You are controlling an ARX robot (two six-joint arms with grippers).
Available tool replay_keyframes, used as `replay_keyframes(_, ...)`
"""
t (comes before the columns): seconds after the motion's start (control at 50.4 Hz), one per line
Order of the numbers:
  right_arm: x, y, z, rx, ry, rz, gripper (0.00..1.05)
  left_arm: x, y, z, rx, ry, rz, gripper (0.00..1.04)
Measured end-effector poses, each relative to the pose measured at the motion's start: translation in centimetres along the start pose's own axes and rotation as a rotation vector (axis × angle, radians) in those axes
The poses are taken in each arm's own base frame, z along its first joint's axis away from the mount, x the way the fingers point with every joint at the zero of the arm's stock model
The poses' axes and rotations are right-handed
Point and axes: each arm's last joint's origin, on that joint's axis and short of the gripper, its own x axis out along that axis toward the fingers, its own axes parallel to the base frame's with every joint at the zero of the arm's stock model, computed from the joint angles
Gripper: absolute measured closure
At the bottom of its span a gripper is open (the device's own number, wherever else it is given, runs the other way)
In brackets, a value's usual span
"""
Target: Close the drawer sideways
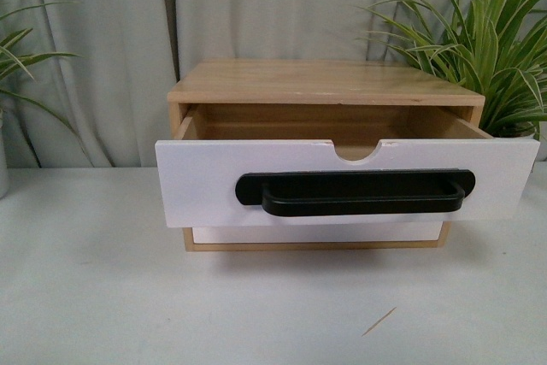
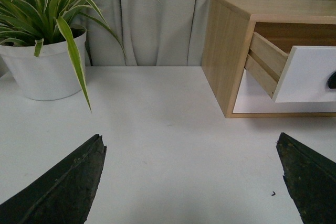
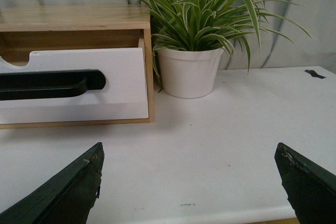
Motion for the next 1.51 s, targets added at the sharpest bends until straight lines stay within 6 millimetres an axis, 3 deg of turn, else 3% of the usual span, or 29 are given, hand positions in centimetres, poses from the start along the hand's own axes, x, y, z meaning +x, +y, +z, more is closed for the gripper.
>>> replay_keyframes(0.892,0.0,0.0,0.0,0.000,0.000,0.000,0.09,0.0,0.0,0.0,0.000,0.000,0.000,0.06)
replay_keyframes(0.952,0.0,0.1,-0.1,-0.007,0.078,0.122,0.09,0.0,0.0,0.0,0.000,0.001,0.001,0.06)
replay_keyframes(1.011,0.2,-0.1,-0.1,0.043,0.250,0.318,0.09,0.1,0.0,-0.1,-0.062,0.131,0.189,0.06)
replay_keyframes(1.11,0.9,-0.1,-0.5,0.174,0.383,0.576,0.09,0.6,-0.5,0.1,-0.087,0.360,0.560,0.06)
replay_keyframes(1.189,1.3,0.2,-0.5,0.223,0.422,0.710,0.09,1.5,-0.9,0.3,-0.138,0.309,0.797,0.06)
replay_keyframes(1.229,1.7,0.3,-0.2,0.207,0.436,0.733,0.09,2.3,-1.2,1.0,-0.239,0.235,0.846,0.06)
replay_keyframes(1.368,3.1,0.6,0.2,-0.032,0.408,0.692,0.09,5.0,-2.6,3.1,-0.522,0.177,0.749,0.06)
replay_keyframes(1.507,3.8,1.2,-0.1,-0.337,0.346,0.721,0.09,7.7,-4.6,3.7,-0.634,0.199,0.623,0.06)
